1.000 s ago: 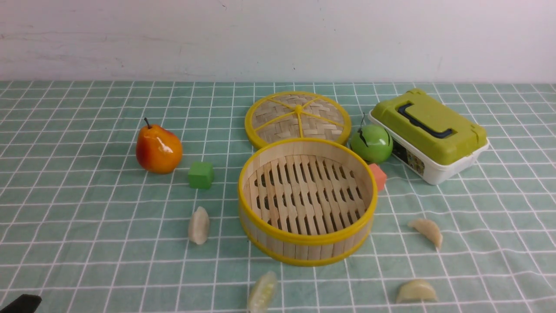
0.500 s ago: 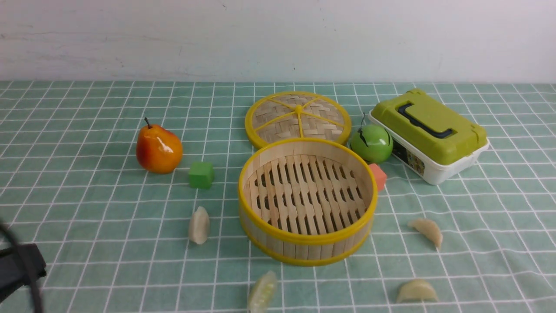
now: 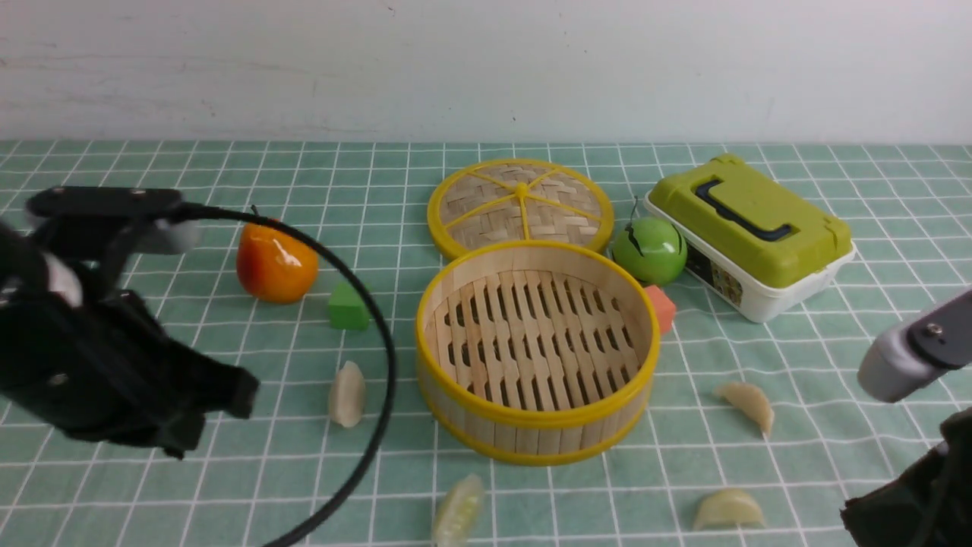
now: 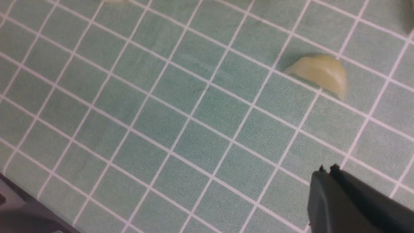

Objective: Put the dumplings into the steamer on the table with the blue tablecloth.
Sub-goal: 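Reach for and grasp a dumpling on the table with the left gripper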

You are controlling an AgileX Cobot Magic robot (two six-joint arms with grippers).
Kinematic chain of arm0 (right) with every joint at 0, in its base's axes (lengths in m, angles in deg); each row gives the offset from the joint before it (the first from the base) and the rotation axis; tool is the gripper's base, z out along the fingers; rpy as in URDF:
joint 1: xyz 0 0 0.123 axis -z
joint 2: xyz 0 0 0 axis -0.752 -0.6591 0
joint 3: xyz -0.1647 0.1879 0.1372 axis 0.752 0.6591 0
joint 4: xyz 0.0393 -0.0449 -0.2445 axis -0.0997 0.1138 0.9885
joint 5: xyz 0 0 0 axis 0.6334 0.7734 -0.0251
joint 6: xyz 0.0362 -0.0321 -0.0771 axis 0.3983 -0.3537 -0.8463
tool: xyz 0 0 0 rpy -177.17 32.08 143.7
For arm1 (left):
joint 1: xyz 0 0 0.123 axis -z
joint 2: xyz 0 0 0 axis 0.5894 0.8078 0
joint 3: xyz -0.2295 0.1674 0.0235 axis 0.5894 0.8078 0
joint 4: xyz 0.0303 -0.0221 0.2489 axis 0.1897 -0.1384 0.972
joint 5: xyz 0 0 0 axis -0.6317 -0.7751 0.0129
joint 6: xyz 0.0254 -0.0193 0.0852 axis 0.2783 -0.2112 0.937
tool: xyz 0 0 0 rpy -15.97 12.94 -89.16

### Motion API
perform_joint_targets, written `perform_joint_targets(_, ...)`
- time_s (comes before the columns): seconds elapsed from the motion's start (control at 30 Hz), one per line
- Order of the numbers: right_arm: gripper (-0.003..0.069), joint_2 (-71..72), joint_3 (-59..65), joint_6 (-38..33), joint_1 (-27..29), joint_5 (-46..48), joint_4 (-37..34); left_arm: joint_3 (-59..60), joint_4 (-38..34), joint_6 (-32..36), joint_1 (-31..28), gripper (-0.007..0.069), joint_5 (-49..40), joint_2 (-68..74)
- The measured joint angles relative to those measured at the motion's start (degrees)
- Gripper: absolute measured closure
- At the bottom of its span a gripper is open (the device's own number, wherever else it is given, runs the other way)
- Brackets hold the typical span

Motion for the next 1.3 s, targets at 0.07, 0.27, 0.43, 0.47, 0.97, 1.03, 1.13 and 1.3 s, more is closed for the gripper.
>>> perform_joint_targets(0.07, 0.067, -0.3, 0.0, 0.0, -1.0, -1.1, 0.9, -1.8, 2.4, -1.7, 2.0, 0.0533, 1.9, 5.1)
perform_joint_targets(0.27, 0.0664, -0.6, 0.0, 0.0, -1.3, -3.0, 1.4, -8.4, 5.7, -5.0, 3.2, 0.0223, 9.5, 21.2)
perform_joint_targets(0.43, 0.0661, -0.6, 0.0, 0.0, -1.3, -2.9, 1.7, -12.5, 7.2, -6.5, 3.2, 0.0112, 14.1, 31.7)
perform_joint_targets(0.47, 0.0661, -0.6, 0.0, 0.0, -1.3, -2.8, 1.7, -13.4, 7.7, -7.1, 3.2, 0.0109, 14.8, 33.7)
perform_joint_targets(0.97, 0.0657, -0.6, 0.0, 0.0, -1.3, -3.1, 2.5, -17.3, 13.0, -13.4, 3.2, 0.0397, 17.6, 42.0)
perform_joint_targets(1.03, 0.0655, -0.6, 0.0, 0.0, -1.3, -3.5, 2.5, -17.5, 13.0, -12.5, 3.2, 0.0397, 16.1, 41.8)
perform_joint_targets(1.13, 0.065, -0.6, 0.0, 0.0, -1.3, -4.2, 2.5, -18.4, 13.0, -10.6, 3.3, 0.0397, 12.1, 39.9)
perform_joint_targets(1.3, 0.065, -0.6, 0.0, 0.0, -1.3, -4.3, 2.5, -25.6, 12.7, -9.4, 6.5, 0.0397, 8.6, 33.9)
